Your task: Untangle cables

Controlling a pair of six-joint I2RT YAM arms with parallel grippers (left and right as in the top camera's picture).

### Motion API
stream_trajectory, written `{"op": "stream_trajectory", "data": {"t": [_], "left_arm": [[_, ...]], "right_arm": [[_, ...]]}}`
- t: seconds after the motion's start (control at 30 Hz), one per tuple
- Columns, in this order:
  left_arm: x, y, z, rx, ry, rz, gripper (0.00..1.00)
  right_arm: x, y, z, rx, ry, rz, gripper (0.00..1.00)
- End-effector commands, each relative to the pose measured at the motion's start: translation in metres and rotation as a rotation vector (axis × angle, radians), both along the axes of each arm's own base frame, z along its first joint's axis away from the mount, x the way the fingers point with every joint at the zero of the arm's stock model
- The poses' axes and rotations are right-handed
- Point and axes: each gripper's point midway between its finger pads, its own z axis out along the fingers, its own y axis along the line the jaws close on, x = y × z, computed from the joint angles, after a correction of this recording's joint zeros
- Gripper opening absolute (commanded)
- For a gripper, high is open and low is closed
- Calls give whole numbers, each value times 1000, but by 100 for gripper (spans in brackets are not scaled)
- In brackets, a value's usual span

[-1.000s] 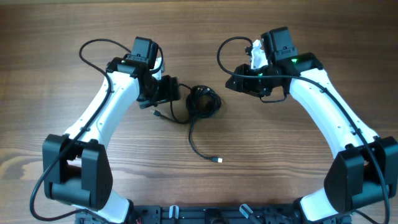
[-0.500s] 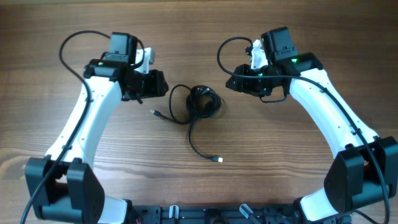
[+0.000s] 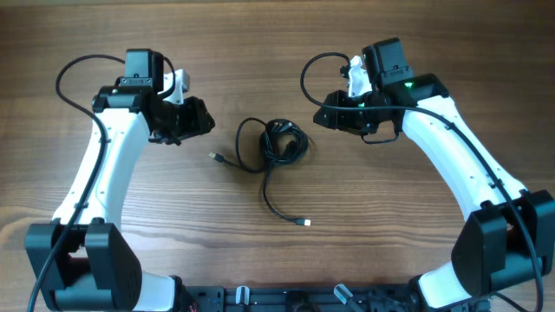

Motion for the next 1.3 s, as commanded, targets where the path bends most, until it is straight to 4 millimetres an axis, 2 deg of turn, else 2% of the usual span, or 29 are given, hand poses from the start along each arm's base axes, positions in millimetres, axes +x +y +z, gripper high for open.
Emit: {"op": "stream_trajectory", "data": {"t": [0.0,0.23,0.3,0.47,0.53,0.77,0.93,1.0,1.27], "left_arm": [[-9,-18,-19,-24,40,-53,49],[-28,-71,-58,-143,114,-185,44],[-33,-91,-58,-195,122,-235,43],[-34,-128,-48,-283,80,-310,43],[-34,-140,-44,-321,87,-295,39],[-46,-157,-46,-312,124,-301,30],[-50,-160,-55,-243,159,-227,27],[-52,-164,-55,-246,164,-226,25],[-49,-163,-54,-250,168,-195,24]], "right_arm": [[1,-1,-7,-22,-3,14,50],[0,-1,-7,-23,-1,15,50],[0,-1,-7,-23,-2,15,50],[0,-1,-7,-22,-1,15,50],[-1,3,-7,-23,-1,23,50],[-9,20,-8,-15,16,41,51],[-9,54,9,126,-12,93,51],[-7,62,13,152,-14,81,51],[-13,57,-13,79,100,-11,48]]}}
